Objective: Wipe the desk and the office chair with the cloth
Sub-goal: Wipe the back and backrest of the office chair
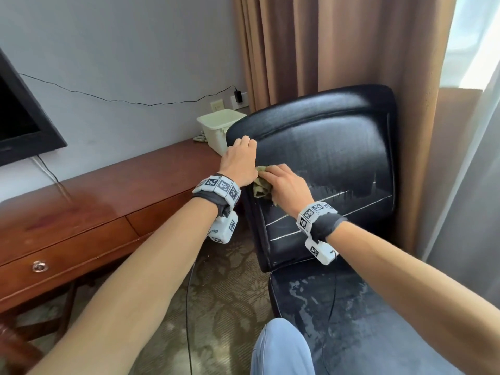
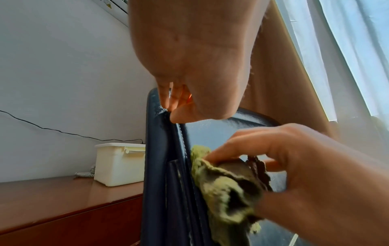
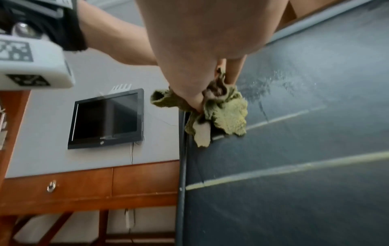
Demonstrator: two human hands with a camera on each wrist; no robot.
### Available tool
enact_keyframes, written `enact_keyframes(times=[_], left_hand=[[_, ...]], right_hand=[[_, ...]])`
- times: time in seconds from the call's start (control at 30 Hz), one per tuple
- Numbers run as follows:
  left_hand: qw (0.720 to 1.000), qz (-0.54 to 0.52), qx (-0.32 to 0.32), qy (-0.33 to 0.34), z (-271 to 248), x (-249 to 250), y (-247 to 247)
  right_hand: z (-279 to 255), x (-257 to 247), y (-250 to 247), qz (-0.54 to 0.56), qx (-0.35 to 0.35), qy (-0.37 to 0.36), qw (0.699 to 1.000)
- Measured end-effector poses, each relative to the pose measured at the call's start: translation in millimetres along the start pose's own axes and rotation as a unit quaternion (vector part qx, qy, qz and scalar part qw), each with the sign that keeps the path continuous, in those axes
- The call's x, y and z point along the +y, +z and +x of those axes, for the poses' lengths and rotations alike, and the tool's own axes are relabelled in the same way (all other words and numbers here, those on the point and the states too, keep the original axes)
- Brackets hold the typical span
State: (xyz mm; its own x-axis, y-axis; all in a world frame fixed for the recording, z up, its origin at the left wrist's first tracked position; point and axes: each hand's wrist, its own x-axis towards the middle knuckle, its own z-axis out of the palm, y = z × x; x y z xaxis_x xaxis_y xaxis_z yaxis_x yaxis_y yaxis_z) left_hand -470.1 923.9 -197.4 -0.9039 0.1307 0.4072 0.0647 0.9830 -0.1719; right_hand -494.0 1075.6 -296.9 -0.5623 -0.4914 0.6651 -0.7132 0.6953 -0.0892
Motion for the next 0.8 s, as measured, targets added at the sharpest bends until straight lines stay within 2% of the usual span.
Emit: enact_keyframes(times=[0.1, 0.23, 0.37, 0.43, 0.5, 0.53, 0.6, 0.7, 0.8], left_hand=[[1.000, -0.002, 0.006, -0.005, 0, 1, 3], [1.000, -0.010, 0.010, -0.019, -1, 2, 6], [0.999, -0.021, 0.011, -0.037, -1, 6, 10], [0.999, -0.014, 0.013, -0.042, -3, 9, 12], [0.999, -0.009, 0.024, -0.047, -4, 12, 16], [0.998, -0.006, 0.031, -0.049, -4, 13, 18], [0.997, 0.008, 0.045, -0.055, -5, 15, 25], [0.995, 0.030, 0.063, -0.072, -4, 18, 32], [0.993, 0.036, 0.070, -0.084, 1, 20, 35]], right_hand=[[-11, -5, 11, 0.007, -0.041, -0.007, 0.999], [-50, -5, 31, 0.011, -0.072, -0.029, 0.997], [-80, 1, 40, 0.015, -0.133, -0.044, 0.990], [-88, 5, 39, -0.005, -0.189, -0.071, 0.979], [-92, 12, 34, -0.036, -0.221, -0.128, 0.966], [-92, 17, 28, -0.040, -0.213, -0.146, 0.965], [-85, 28, 15, -0.019, -0.146, -0.124, 0.981], [-57, 38, -2, 0.029, -0.004, -0.013, 0.999], [-23, 45, -7, 0.065, 0.052, 0.060, 0.995]])
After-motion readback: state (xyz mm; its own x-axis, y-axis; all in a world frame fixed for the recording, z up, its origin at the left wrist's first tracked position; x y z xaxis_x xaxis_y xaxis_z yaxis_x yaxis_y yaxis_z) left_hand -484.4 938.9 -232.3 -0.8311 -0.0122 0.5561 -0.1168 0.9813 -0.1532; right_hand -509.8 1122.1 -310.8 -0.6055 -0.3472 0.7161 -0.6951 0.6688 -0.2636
